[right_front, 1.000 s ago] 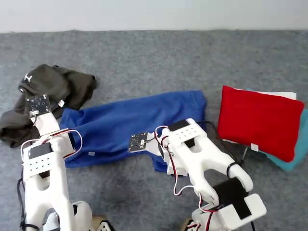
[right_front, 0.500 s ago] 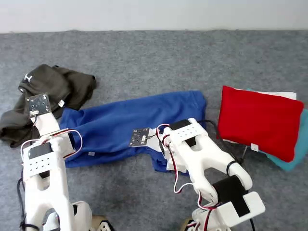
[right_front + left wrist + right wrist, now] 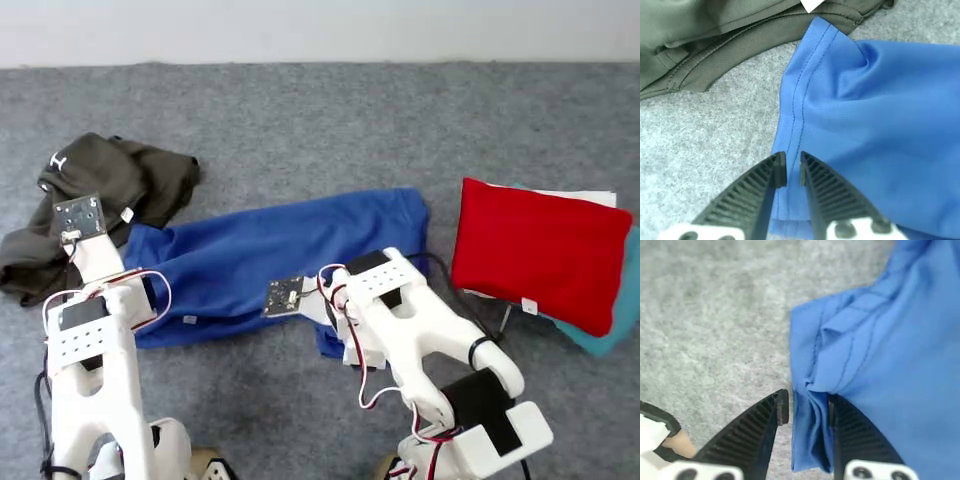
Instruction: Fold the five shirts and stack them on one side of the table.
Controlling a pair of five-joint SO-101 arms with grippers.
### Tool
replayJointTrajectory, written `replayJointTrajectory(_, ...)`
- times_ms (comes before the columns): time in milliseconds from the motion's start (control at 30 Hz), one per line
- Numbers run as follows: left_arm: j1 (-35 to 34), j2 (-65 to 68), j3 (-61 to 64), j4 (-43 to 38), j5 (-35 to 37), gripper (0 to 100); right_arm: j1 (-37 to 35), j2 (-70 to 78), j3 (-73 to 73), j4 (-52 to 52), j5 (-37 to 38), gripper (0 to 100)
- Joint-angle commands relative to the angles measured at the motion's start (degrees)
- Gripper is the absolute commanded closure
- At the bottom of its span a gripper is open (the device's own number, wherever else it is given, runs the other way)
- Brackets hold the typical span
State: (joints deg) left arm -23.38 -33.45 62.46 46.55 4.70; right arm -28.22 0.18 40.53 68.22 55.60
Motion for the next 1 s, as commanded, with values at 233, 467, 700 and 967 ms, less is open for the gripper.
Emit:
replayJointTrajectory(233, -0.1, -1.6, -0.6, 0.2, -0.4, 94, 0.4, 1.7, 2.2, -3.2, -3.9, 90.5)
replayJointTrajectory(467, -0.1, -1.6, -0.9, 0.2, -0.4, 94, 0.8, 1.5, 2.0, -3.7, -5.5, 99.1)
replayJointTrajectory(700, -0.1, -1.6, -2.2, 0.9, -0.4, 94, 4.0, 1.5, -3.9, -0.4, -8.7, 99.0)
replayJointTrajectory(967, -0.1, -1.6, -2.4, 1.3, -0.4, 94, 5.1, 4.6, -22.7, 11.6, -7.0, 99.0)
